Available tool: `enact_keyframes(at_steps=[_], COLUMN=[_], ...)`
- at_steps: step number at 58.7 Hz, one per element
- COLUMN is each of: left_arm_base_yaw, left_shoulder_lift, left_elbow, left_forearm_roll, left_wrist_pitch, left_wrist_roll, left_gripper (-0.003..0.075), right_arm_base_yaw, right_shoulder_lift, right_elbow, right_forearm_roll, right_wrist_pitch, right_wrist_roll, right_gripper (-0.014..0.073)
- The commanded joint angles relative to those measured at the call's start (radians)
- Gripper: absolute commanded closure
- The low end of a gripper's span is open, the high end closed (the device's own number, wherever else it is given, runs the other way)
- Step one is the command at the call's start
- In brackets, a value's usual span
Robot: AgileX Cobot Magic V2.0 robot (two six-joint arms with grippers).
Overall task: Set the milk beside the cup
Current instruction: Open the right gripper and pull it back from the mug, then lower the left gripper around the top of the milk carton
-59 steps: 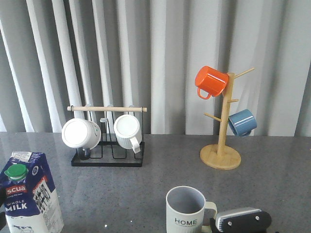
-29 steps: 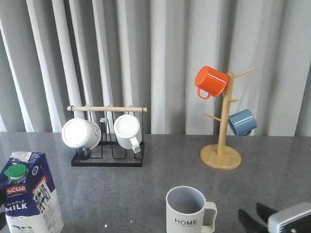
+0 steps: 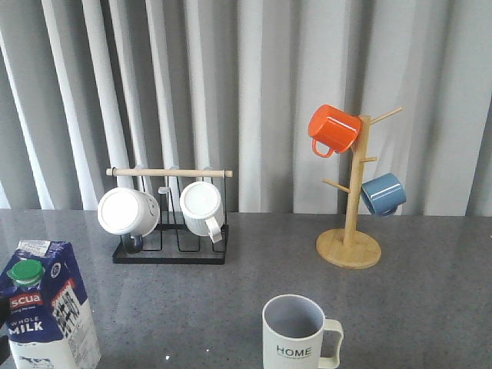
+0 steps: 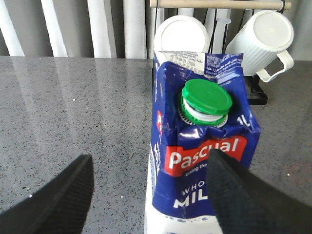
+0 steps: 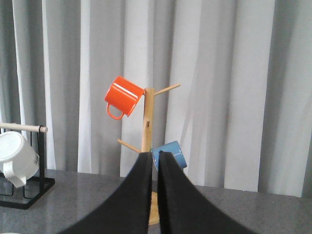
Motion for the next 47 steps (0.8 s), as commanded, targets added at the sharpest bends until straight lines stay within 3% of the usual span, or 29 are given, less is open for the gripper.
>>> enact_keyframes(at_steps=[1, 47], left_arm_base_yaw=[-0.005, -0.005], left_shoulder_lift=[-0.006, -0.006], left_elbow=[-0.035, -0.035], left_forearm_roll=[-0.001, -0.001], left_wrist_pitch=[-0.076, -0.076], left_wrist_roll=[-0.002, -0.002], left_gripper=[0.0235, 0.0235], right_arm_base_yaw=[-0.010, -0.008], right_shoulder_lift=[-0.023, -0.037], right_elbow=[-0.034, -0.026], right_forearm_roll=[-0.016, -0.024], right_wrist_pitch=[-0.037, -0.027], right_wrist_roll=[0.004, -0.004], right_gripper=[0.0604, 0.0604])
